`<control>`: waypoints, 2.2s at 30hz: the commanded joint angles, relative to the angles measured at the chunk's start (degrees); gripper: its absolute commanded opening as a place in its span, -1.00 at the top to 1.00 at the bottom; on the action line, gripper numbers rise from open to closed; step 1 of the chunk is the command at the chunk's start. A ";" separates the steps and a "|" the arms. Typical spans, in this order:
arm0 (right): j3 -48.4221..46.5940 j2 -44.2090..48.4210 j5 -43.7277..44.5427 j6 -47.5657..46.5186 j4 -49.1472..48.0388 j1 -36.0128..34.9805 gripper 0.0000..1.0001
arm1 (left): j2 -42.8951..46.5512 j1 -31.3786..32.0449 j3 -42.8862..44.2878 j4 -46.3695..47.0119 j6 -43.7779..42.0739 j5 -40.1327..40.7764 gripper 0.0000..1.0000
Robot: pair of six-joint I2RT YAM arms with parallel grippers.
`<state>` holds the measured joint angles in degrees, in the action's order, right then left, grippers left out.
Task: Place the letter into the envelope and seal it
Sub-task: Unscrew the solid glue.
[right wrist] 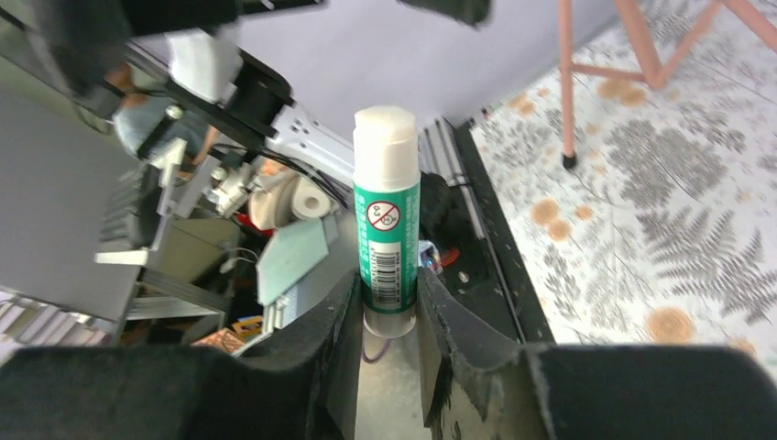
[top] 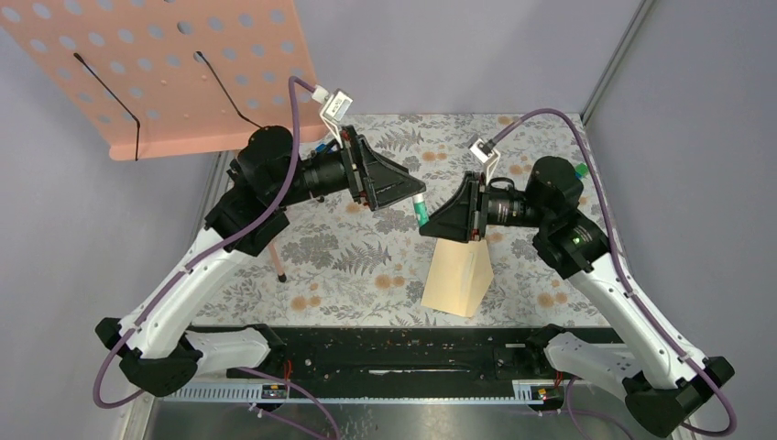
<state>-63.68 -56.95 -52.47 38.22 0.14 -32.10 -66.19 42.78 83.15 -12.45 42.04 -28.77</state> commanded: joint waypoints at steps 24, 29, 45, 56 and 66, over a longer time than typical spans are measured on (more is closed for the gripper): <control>-16.03 -2.22 8.26 -33.42 46.80 -0.13 1.00 | -16.29 -1.84 17.79 -32.89 -12.98 -21.92 -0.97; -15.83 -2.84 7.83 -34.28 47.29 -0.11 1.00 | -16.85 -1.82 16.25 -32.92 -12.31 -22.75 -0.94; -18.30 -5.78 6.88 -37.27 50.71 -0.24 1.00 | -20.72 1.16 16.66 -34.09 -12.01 -23.80 -0.55; -18.88 -6.54 5.49 -37.89 51.58 -0.75 1.00 | -22.11 1.71 17.39 -36.40 -13.13 -24.78 -0.18; -18.66 -6.73 5.93 -37.89 51.72 -1.29 1.00 | -22.36 2.79 17.14 -36.37 -12.17 -25.65 0.24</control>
<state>-80.09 -63.42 -45.56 1.13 51.59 -32.64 -89.12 45.23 98.85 -49.91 29.93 -52.23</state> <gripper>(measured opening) 0.307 0.419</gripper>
